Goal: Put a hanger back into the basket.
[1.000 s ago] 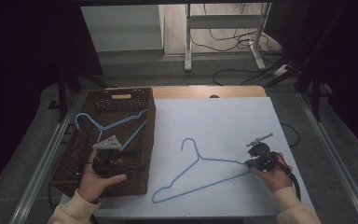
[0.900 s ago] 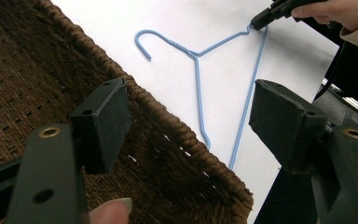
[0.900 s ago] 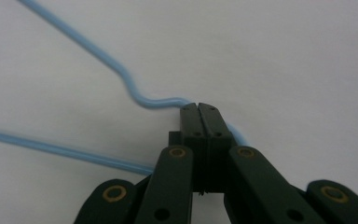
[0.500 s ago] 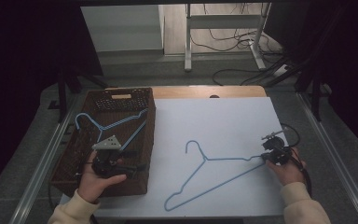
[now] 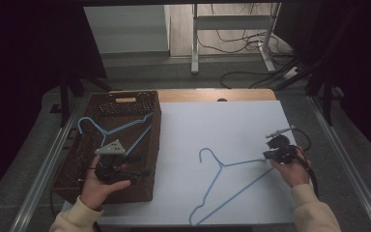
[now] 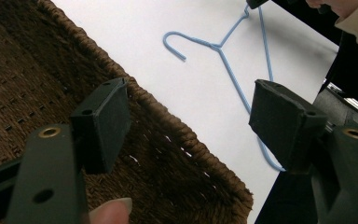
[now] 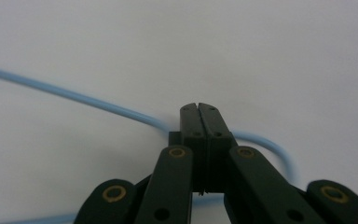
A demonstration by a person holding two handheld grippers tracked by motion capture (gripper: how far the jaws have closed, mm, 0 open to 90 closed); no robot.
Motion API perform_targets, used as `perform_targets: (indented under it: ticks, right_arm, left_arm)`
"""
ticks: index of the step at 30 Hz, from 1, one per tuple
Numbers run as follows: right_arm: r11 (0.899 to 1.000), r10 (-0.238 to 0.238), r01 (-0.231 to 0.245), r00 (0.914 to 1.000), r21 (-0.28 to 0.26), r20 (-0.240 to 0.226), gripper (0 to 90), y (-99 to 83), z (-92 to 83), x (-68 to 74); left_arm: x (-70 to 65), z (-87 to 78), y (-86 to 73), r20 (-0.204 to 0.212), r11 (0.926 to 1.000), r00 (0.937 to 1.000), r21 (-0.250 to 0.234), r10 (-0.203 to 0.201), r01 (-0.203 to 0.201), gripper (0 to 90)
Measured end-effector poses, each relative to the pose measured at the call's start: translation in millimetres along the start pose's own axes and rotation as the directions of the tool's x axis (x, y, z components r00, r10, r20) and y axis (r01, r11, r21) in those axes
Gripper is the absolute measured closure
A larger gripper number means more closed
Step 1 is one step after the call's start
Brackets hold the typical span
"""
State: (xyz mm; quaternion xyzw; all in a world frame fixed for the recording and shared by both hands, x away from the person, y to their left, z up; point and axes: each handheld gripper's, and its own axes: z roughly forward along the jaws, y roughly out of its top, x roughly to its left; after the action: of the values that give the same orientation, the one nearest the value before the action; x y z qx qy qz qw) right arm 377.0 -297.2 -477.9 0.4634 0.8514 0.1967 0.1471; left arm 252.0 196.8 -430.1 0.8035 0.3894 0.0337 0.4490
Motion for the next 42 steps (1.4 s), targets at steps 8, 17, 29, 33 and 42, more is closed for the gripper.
perform_targets:
  ticks: [8,17,29,33,42]
  right_arm:
    - [0.988,-0.155,0.157,0.976,0.005,-0.154,77.9,42.1,14.3,78.3]
    - [0.976,-0.196,0.207,0.9689,0.062,-0.151,73.9,69.7,41.8,114.7]
    - [0.967,-0.203,0.218,0.9726,0.136,-0.113,85.0,75.8,53.5,130.7]
    - [0.975,-0.188,0.198,0.9774,0.106,-0.097,86.2,72.7,51.8,130.6]
    - [0.989,-0.146,0.145,0.9832,-0.017,-0.11,86.2,65.0,22.6,124.1]
  left_arm:
    - [-1.5,2.3,0.3,0.007,1.0,1.0,0.005,0.005,-0.005,28.6]
    - [-3.1,3.1,-0.1,0.009,1.0,0.9999,0.007,0.007,-0.007,28.5]
    - [-8.5,7.1,1.4,0.015,0.9997,0.9997,0.012,0.02,-0.02,28.5]
    - [-15.4,11.8,4.4,0.026,0.999,0.9989,0.022,0.039,-0.04,28.6]
    - [-44.3,44.8,19.2,0.084,0.9931,0.9934,0.08,0.079,-0.085,28.6]
